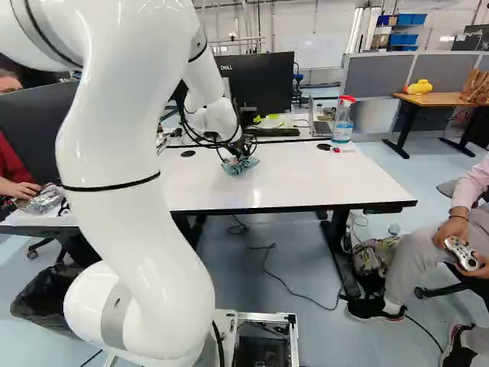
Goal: Clean the table with the green towel
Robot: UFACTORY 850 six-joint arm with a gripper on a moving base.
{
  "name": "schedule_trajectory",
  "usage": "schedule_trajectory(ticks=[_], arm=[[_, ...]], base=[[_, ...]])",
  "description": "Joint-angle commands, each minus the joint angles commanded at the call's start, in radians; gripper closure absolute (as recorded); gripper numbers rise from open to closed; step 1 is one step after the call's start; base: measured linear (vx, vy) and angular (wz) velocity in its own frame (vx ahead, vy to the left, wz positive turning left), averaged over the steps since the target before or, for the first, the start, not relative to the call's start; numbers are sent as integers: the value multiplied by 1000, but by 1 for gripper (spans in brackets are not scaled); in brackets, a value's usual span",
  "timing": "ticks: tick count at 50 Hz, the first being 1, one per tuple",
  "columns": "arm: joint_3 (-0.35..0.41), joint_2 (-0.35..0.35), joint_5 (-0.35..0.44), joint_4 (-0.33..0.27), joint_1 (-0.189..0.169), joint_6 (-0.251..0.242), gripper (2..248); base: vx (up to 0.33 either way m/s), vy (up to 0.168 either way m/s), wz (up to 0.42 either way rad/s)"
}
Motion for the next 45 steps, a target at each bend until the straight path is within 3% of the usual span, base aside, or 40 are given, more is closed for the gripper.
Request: schedule_trajectory(ticks=[15, 31, 45], arm=[[-10, -42, 0, 0, 0, 0, 208], [-10, -42, 0, 0, 1, 0, 208], [1, -33, 0, 0, 35, 0, 208]], base=[[0, 0, 0], [0, 0, 0], [0, 0, 0]])
